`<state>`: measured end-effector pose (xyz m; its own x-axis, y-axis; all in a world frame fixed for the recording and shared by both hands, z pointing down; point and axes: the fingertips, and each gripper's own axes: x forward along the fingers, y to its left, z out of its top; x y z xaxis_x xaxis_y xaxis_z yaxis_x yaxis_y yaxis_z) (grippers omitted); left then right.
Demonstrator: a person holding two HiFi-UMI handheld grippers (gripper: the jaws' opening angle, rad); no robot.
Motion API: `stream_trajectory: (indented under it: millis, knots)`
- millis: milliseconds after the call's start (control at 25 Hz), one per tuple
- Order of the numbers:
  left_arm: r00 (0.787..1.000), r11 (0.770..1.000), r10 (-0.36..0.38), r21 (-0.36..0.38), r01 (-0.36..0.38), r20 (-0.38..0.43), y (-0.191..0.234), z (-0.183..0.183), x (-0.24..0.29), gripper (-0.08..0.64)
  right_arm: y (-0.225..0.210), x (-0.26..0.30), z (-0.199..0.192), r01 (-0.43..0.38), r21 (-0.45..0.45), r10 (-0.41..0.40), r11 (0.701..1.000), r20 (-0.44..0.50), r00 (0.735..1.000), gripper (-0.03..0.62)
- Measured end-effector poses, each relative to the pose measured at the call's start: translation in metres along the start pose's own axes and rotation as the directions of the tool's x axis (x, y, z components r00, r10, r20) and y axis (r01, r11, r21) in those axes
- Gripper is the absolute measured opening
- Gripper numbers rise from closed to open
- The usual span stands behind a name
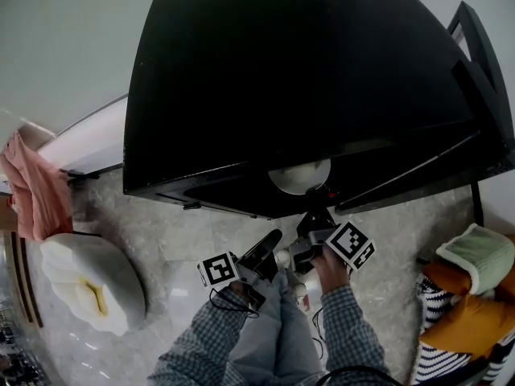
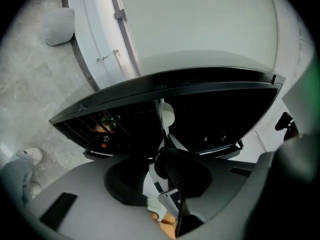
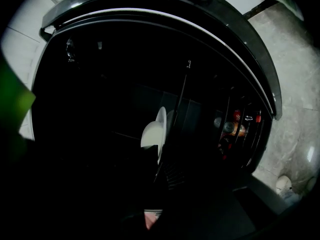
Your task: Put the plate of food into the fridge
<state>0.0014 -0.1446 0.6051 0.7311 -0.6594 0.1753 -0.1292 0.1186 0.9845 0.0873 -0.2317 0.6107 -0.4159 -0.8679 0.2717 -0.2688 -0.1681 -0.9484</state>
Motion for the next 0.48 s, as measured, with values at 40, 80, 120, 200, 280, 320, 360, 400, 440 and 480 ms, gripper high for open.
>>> stream_trajectory:
  millis: [40, 80, 120, 200, 280, 320, 360, 400, 440, 480]
  knots:
    - [1.000, 1.000, 0.006, -0.001, -0.006, 0.002, 0.001, -0.001, -0.004, 0.094, 0.000, 0.003, 0.000, 0.002, -0.002, -0.002, 1.000, 0.000, 1.000, 0.029]
    - [1.000, 1.000, 0.011, -0.003, -0.011, 0.006, 0.002, -0.002, -0.008, 0.094, 0.000, 0.005, 0.000, 0.004, -0.004, -0.004, 1.000, 0.000, 1.000, 0.029]
    - [1.000, 1.000, 0.014, -0.006, -0.014, 0.012, 0.002, -0.002, -0.011, 0.094, 0.000, 0.007, 0.001, 0.007, -0.007, -0.007, 1.000, -0.001, 1.000, 0.029]
    - [1.000, 1.000, 0.016, -0.013, -0.016, 0.024, 0.002, -0.002, -0.017, 0.094, 0.001, 0.011, 0.001, 0.013, -0.017, -0.014, 1.000, -0.007, 1.000, 0.029]
    - [0.999, 1.000, 0.017, -0.017, -0.016, 0.033, 0.002, -0.002, -0.020, 0.094, 0.002, 0.014, 0.002, 0.020, -0.032, -0.020, 0.999, -0.012, 1.000, 0.029]
    - [0.999, 1.000, 0.017, -0.020, -0.016, 0.036, 0.002, -0.003, -0.022, 0.094, 0.002, 0.016, 0.003, 0.023, -0.039, -0.023, 0.999, -0.015, 1.000, 0.029]
    - [0.999, 1.000, 0.018, -0.023, -0.017, 0.039, 0.002, -0.003, -0.023, 0.094, 0.002, 0.017, 0.003, 0.026, -0.046, -0.027, 0.999, -0.017, 0.999, 0.029]
    - [0.999, 1.000, 0.020, -0.025, -0.019, 0.041, 0.002, -0.004, -0.024, 0.094, 0.002, 0.018, 0.004, 0.030, -0.053, -0.031, 0.998, -0.019, 0.999, 0.029]
    - [0.999, 0.999, 0.021, -0.025, -0.020, 0.042, 0.002, -0.005, -0.025, 0.094, 0.002, 0.019, 0.004, 0.034, -0.061, -0.035, 0.998, -0.023, 0.999, 0.029]
    - [0.999, 0.999, 0.022, -0.024, -0.021, 0.043, 0.002, -0.005, -0.026, 0.094, 0.003, 0.020, 0.005, 0.039, -0.073, -0.041, 0.997, -0.029, 0.999, 0.029]
